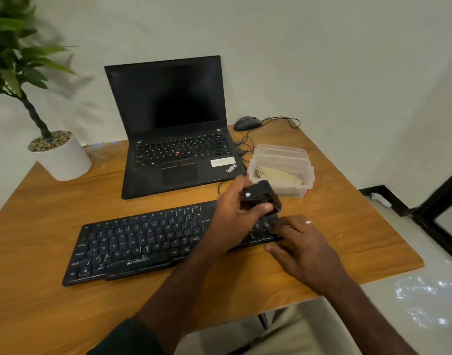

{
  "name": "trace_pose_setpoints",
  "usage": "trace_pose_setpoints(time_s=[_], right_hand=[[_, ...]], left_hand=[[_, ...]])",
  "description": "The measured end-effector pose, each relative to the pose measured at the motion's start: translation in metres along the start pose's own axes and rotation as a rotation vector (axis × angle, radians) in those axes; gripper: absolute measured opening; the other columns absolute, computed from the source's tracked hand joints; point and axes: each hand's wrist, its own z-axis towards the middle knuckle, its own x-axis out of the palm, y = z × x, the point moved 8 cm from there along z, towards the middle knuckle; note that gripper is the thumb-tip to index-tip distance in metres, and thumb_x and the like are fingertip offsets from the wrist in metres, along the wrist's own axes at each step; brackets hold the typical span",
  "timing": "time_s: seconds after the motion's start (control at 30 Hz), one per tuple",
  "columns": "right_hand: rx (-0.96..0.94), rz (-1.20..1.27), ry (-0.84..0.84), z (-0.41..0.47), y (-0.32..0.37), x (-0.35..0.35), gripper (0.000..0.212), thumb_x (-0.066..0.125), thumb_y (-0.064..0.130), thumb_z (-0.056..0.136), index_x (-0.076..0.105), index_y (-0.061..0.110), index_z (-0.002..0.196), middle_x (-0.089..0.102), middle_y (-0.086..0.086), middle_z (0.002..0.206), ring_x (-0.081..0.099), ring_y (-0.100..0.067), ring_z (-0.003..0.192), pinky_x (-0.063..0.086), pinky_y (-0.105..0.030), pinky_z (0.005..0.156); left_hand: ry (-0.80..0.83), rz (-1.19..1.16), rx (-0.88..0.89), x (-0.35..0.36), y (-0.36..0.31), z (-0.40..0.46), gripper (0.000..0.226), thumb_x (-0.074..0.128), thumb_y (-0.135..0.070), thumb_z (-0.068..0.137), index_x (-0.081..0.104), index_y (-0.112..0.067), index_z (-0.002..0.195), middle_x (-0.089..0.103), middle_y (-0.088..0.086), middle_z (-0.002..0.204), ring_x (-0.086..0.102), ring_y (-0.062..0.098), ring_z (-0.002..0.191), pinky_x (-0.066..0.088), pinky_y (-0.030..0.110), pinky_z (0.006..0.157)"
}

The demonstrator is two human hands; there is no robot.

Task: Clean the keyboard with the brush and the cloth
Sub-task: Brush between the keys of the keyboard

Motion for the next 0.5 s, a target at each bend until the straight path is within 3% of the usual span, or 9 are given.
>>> trace_pose_setpoints(time_s=[0.17, 0.3, 0.4, 0.5], right_hand=[[-0.11, -0.045, -0.003, 0.016, 0.04, 0.018, 0.04, 0.075, 0.046, 0.086, 0.072, 0.017, 0.113, 0.064, 0.0, 0.121, 0.057, -0.017, 0.115, 0.046, -0.041, 0.102], [-0.227, -0.022, 0.136, 0.034, 0.099, 0.073, 0.05, 0.075, 0.05, 0.084, 0.065, 0.025, 0.126, 0.059, 0.004, 0.134, 0.054, -0.017, 0.126, 0.045, -0.049, 0.107], [-0.234, -0.041, 0.22, 0.042, 0.118, 0.097, 0.054, 0.059, 0.058, 0.09, 0.053, 0.033, 0.137, 0.053, 0.006, 0.145, 0.047, -0.015, 0.136, 0.037, -0.047, 0.114], [-0.188, -0.036, 0.25, 0.044, 0.111, 0.097, 0.054, 0.05, 0.06, 0.092, 0.053, 0.035, 0.139, 0.05, 0.011, 0.148, 0.044, -0.012, 0.138, 0.038, -0.046, 0.115]], left_hand=[[-0.181, 0.099, -0.018, -0.097, 0.0, -0.035, 0.025, 0.069, 0.001, 0.086, 0.053, -0.011, 0.101, 0.066, 0.001, 0.108, 0.07, 0.014, 0.102, 0.059, 0.025, 0.077], [-0.33, 0.178, -0.038, -0.171, -0.002, -0.081, 0.024, 0.069, 0.006, 0.084, 0.054, -0.005, 0.099, 0.07, 0.0, 0.09, 0.07, 0.009, 0.083, 0.055, 0.02, 0.068], [-0.421, 0.215, -0.067, -0.216, -0.003, -0.116, 0.022, 0.068, 0.005, 0.084, 0.054, -0.006, 0.098, 0.067, -0.009, 0.071, 0.061, 0.0, 0.06, 0.049, 0.015, 0.055], [-0.511, 0.279, -0.086, -0.259, -0.005, -0.147, 0.023, 0.067, 0.005, 0.084, 0.053, 0.006, 0.102, 0.062, -0.011, 0.061, 0.055, -0.001, 0.05, 0.056, 0.024, 0.056]])
